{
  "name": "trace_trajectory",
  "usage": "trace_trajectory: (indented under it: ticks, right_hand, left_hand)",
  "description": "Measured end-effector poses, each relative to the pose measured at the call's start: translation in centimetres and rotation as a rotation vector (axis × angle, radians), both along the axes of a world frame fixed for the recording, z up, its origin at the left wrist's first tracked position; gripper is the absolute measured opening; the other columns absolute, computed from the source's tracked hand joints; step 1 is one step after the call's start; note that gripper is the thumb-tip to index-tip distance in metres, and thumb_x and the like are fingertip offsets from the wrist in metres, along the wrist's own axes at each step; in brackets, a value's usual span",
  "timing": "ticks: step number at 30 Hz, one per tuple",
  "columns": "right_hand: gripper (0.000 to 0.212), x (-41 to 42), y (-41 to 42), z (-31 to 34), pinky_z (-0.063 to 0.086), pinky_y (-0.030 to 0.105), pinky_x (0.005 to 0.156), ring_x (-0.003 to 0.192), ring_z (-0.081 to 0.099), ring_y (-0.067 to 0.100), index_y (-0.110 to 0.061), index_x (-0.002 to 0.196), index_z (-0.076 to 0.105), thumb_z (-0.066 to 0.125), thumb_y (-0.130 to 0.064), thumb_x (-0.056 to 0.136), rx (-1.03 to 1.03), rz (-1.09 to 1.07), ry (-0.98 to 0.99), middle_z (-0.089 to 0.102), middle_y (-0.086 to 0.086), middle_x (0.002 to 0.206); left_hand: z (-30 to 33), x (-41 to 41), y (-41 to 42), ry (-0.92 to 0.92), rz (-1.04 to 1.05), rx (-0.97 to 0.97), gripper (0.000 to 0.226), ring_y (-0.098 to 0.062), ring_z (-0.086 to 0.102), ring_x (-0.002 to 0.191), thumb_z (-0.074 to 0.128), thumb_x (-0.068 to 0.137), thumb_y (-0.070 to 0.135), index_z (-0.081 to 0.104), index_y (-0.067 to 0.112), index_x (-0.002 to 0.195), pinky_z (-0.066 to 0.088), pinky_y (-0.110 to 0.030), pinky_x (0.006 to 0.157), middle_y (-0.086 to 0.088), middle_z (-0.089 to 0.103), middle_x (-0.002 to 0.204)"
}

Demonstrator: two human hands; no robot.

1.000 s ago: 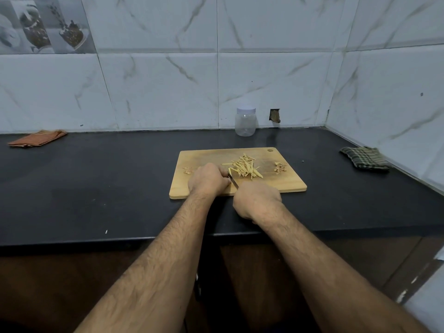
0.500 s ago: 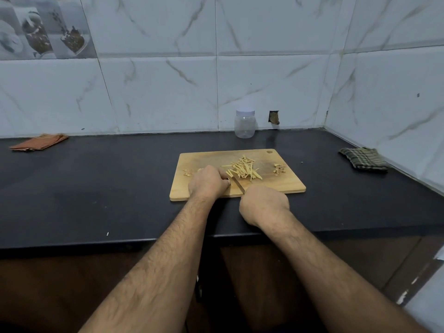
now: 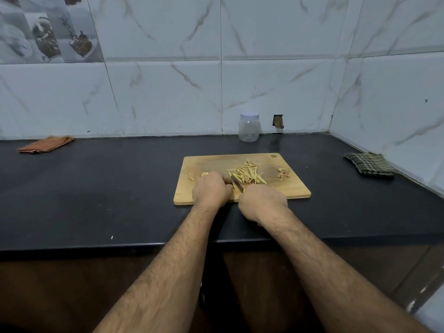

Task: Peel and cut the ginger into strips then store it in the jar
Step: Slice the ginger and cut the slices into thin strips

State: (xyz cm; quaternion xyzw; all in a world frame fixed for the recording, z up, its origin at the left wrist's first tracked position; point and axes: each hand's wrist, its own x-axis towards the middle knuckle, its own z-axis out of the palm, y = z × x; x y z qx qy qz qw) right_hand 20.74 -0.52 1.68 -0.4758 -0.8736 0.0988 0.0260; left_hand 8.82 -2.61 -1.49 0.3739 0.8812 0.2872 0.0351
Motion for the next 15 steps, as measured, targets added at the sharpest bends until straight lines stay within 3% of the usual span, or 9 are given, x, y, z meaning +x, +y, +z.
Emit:
trace_trajectory:
  ticks: [5, 8, 15]
  right_hand:
    - [0.022, 0.5, 0.2, -0.2, 0.055, 0.034, 0.08, 0.085, 0.066, 0.022, -0.018, 0.078, 0.049, 0.045, -0.027, 0.098, -0.058, -0.004, 0.037, 0.065, 0.002, 0.096]
    - [0.02, 0.8, 0.3, 0.0, 0.057, 0.037, 0.084, 0.088, 0.068, 0.023, -0.017, 0.084, 0.052, 0.043, -0.027, 0.098, -0.096, -0.003, 0.045, 0.066, 0.003, 0.1]
    - [0.019, 1.1, 1.0, -0.2, 0.055, 0.029, 0.066, 0.065, 0.068, 0.017, -0.015, 0.1, 0.058, 0.044, -0.028, 0.097, -0.15, -0.04, 0.069, 0.068, 0.0, 0.083]
  left_hand:
    - [0.2, 0.3, 0.0, 0.007, 0.012, -0.003, 0.029, -0.02, 0.064, 0.096, 0.056, 0.091, 0.028, 0.073, 0.043, 0.109, 0.047, -0.028, 0.07, 0.005, 0.072, 0.104]
    - [0.4, 0.7, 0.1, 0.013, 0.02, -0.007, 0.03, -0.018, 0.064, 0.095, 0.055, 0.09, 0.028, 0.073, 0.043, 0.109, 0.047, -0.027, 0.07, 0.006, 0.072, 0.103]
    - [0.6, 1.0, 0.2, 0.015, 0.048, -0.009, 0.027, -0.015, 0.059, 0.086, 0.057, 0.091, 0.032, 0.073, 0.044, 0.109, 0.045, -0.027, 0.067, 0.008, 0.072, 0.101]
